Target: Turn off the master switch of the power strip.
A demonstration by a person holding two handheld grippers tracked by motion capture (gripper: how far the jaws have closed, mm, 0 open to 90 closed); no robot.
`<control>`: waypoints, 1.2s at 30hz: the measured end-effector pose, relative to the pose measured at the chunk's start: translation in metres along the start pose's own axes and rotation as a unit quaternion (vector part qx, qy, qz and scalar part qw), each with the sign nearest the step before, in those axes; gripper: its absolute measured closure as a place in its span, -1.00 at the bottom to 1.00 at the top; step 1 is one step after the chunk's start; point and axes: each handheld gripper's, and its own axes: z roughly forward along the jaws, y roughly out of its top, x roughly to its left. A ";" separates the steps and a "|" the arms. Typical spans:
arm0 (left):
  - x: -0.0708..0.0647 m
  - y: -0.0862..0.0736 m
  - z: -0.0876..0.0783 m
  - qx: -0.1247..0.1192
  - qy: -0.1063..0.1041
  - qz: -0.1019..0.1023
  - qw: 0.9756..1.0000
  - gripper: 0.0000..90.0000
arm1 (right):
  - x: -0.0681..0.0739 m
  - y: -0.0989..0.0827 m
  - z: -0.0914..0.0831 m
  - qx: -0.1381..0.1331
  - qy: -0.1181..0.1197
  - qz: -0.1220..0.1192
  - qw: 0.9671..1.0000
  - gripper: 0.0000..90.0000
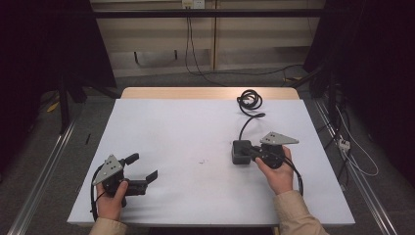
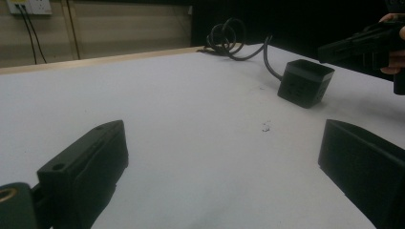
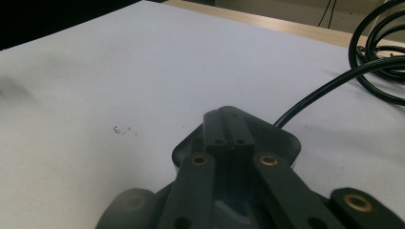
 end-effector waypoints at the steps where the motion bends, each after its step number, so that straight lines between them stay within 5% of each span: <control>1: 0.000 0.000 0.000 0.000 0.000 0.000 1.000 -0.94 | 0.000 0.000 0.000 0.000 0.000 0.002 1.000 0.96; 17: 0.001 0.000 -0.001 -0.001 0.001 -0.001 1.000 -0.94 | 0.000 0.000 -0.014 -0.012 0.022 0.024 0.999 -0.03; 26: 0.001 0.000 -0.002 -0.001 0.003 -0.002 1.000 -0.94 | 0.001 -0.006 -0.022 -0.009 0.016 0.018 1.000 -0.39; 36: 0.001 0.000 -0.002 -0.005 0.003 -0.003 1.000 -0.94 | 0.001 -0.012 -0.033 -0.015 0.012 0.014 1.000 -0.48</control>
